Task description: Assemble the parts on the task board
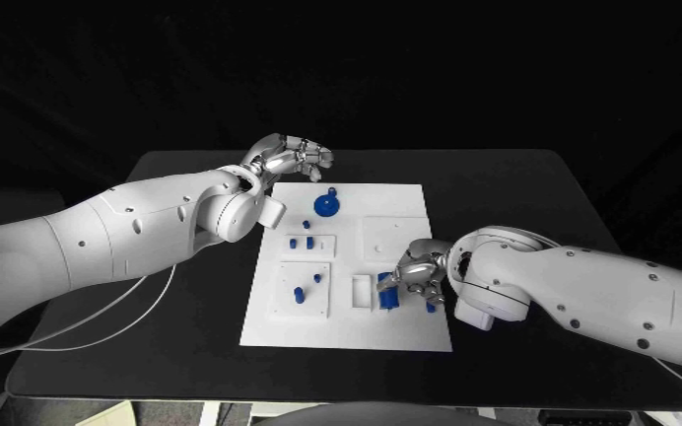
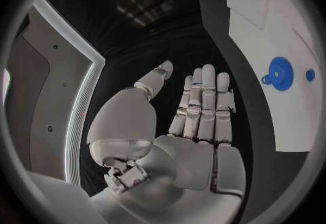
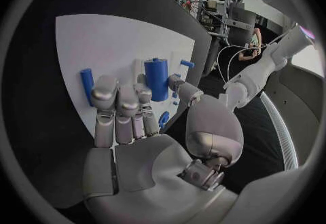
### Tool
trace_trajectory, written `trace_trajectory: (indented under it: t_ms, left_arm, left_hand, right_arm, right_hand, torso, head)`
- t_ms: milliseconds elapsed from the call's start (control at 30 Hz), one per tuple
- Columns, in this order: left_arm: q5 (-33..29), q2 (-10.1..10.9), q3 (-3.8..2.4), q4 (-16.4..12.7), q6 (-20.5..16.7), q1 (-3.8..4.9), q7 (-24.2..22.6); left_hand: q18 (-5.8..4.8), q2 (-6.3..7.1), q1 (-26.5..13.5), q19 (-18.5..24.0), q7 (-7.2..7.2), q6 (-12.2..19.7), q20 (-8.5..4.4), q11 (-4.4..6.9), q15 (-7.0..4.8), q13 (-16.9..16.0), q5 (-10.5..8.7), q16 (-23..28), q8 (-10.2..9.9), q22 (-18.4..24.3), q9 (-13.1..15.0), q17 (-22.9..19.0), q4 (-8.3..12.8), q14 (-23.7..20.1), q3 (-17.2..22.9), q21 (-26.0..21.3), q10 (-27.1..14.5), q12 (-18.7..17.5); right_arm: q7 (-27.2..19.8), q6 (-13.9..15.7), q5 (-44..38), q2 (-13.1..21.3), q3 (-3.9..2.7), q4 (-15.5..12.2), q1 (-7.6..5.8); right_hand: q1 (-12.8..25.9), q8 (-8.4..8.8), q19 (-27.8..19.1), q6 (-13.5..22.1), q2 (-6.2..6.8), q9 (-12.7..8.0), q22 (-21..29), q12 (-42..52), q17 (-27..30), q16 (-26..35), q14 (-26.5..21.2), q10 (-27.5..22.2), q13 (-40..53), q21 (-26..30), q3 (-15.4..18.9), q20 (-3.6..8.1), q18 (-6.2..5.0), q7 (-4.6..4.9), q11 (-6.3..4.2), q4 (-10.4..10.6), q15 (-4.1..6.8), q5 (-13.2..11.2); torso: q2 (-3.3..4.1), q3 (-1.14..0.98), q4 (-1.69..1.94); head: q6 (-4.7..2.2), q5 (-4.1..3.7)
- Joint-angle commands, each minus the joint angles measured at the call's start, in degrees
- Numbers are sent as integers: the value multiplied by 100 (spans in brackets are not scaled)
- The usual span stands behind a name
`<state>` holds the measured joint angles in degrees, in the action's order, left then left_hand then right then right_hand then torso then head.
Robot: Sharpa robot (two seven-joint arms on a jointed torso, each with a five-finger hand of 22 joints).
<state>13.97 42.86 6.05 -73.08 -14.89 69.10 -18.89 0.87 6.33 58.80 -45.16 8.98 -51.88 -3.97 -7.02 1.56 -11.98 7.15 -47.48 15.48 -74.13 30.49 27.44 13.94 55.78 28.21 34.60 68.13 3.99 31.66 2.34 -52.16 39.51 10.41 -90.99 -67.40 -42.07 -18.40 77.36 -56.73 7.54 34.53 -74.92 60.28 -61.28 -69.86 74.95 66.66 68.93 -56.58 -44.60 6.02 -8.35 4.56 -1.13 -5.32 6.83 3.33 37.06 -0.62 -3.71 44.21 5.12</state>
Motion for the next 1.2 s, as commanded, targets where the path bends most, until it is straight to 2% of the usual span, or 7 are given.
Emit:
trace_trajectory:
  t_ms: [33,333,467,1000,1200]
  left_arm:
    - [-33,-19,-4,-16,69,0,-42]
    - [-33,-31,-5,-40,72,0,-53]
    - [-33,-28,-5,-49,72,1,-48]
    - [-32,-32,-5,-48,82,1,-33]
    - [-30,-31,-5,-53,85,2,-24]
  left_hand:
    - [118,-15,-35,11,-8,49,-2,3,15,8,-17,38,7,-9,-7,8,-20,21,-1,-40,-26,2]
    - [118,-15,-33,9,-8,49,-1,2,15,9,-13,42,8,-13,-7,10,-19,24,0,-42,-27,2]
    - [119,-17,-31,9,-8,49,-1,2,15,9,-11,43,8,-14,-7,11,-19,25,1,-43,-27,3]
    - [119,-19,-33,6,-8,50,0,2,16,11,-6,50,10,-20,-7,15,-20,29,1,-47,-29,3]
    - [119,-19,-34,6,-8,50,1,1,16,11,-5,53,10,-22,-7,17,-20,30,1,-48,-30,4]
  right_arm:
    - [27,-172,206,-124,-2,94,-12]
    - [-22,-267,107,-460,1,383,-4]
    - [-36,-287,106,-523,2,470,-3]
    - [-14,-450,98,-627,9,586,32]
    - [-27,-432,62,-663,15,601,55]
  right_hand:
    - [60,-2,-11,-95,8,0,-108,-32,-8,16,0,17,10,-40,-8,-37,-665,54,-14,-24,46,6]
    - [134,15,-20,-106,5,-3,-106,-47,-19,23,-3,19,14,-49,16,-42,-665,54,-13,-39,46,2]
    - [159,22,-24,-109,-8,-4,-105,-53,-23,26,-4,20,17,-52,29,-43,-665,54,-14,-48,47,5]
    - [225,42,-36,-113,-33,-5,-101,-69,-34,36,-7,19,24,-58,69,-43,-665,55,-13,-74,47,-3]
    - [274,56,-44,-116,11,-6,-99,-79,-41,45,-8,17,30,-61,103,-43,-665,56,-12,-88,46,-9]
  torso:
    - [-1,6,-3]
    - [10,-1,13]
    - [5,1,0]
    - [4,-5,-2]
    - [8,-5,-1]
  head:
    - [5,5]
    - [8,-7]
    - [17,3]
    - [54,41]
    - [64,48]
